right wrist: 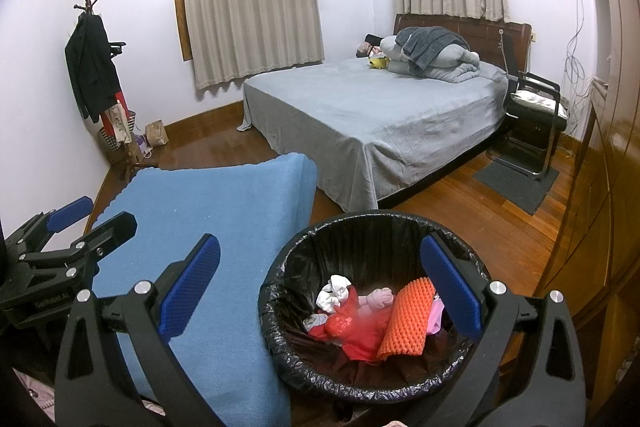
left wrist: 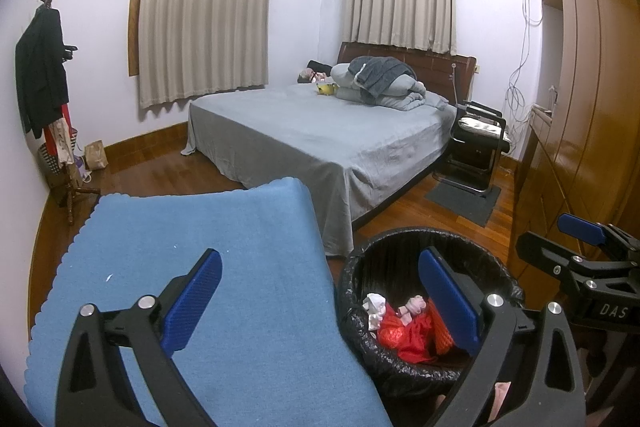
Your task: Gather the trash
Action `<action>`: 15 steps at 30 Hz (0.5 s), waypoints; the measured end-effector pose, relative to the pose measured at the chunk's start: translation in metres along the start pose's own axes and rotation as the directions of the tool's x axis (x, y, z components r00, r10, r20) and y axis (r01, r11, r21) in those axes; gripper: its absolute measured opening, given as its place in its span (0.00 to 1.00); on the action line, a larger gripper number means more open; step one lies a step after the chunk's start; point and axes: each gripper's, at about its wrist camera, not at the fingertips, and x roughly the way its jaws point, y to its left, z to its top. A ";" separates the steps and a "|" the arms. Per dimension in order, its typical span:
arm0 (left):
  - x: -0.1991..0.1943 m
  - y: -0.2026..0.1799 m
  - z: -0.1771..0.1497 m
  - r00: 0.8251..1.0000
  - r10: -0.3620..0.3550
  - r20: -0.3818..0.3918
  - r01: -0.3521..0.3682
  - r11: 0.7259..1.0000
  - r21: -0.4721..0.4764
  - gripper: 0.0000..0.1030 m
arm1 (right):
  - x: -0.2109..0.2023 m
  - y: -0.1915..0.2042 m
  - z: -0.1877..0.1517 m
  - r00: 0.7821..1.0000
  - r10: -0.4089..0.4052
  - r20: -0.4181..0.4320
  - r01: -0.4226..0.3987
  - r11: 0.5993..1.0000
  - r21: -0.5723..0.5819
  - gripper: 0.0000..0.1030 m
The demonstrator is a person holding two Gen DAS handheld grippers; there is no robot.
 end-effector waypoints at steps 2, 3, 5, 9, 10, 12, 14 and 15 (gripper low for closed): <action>0.000 0.000 0.000 1.000 0.000 0.000 0.000 1.000 0.001 0.94 | 0.000 0.000 0.000 1.000 0.000 0.000 0.000 1.000 0.001 0.95; 0.000 0.000 0.000 1.000 0.000 0.001 0.000 1.000 0.000 0.94 | 0.000 0.000 0.000 1.000 0.000 -0.001 0.000 1.000 0.002 0.95; 0.000 0.000 0.000 1.000 -0.001 -0.001 0.001 1.000 0.000 0.94 | 0.000 0.000 0.000 1.000 0.000 0.000 0.000 1.000 0.000 0.95; -0.001 0.000 -0.001 1.000 -0.002 -0.001 0.002 1.000 0.001 0.94 | 0.000 0.000 0.000 1.000 0.001 -0.003 -0.001 1.000 0.002 0.95; -0.001 0.000 -0.001 1.000 -0.002 -0.002 0.002 1.000 0.001 0.94 | 0.000 0.000 0.000 1.000 0.001 -0.003 -0.001 1.000 0.002 0.95; -0.001 0.000 0.000 1.000 0.000 -0.001 0.000 1.000 0.000 0.94 | 0.000 0.000 0.000 1.000 0.001 -0.003 -0.001 1.000 0.003 0.95; -0.001 0.000 0.000 1.000 0.000 -0.001 0.000 1.000 0.000 0.94 | 0.000 0.000 0.001 1.000 0.001 -0.002 -0.001 1.000 0.002 0.95; 0.000 0.000 0.000 1.000 -0.001 -0.001 0.001 1.000 0.000 0.94 | 0.000 0.000 0.001 1.000 0.001 -0.002 -0.001 1.000 0.001 0.95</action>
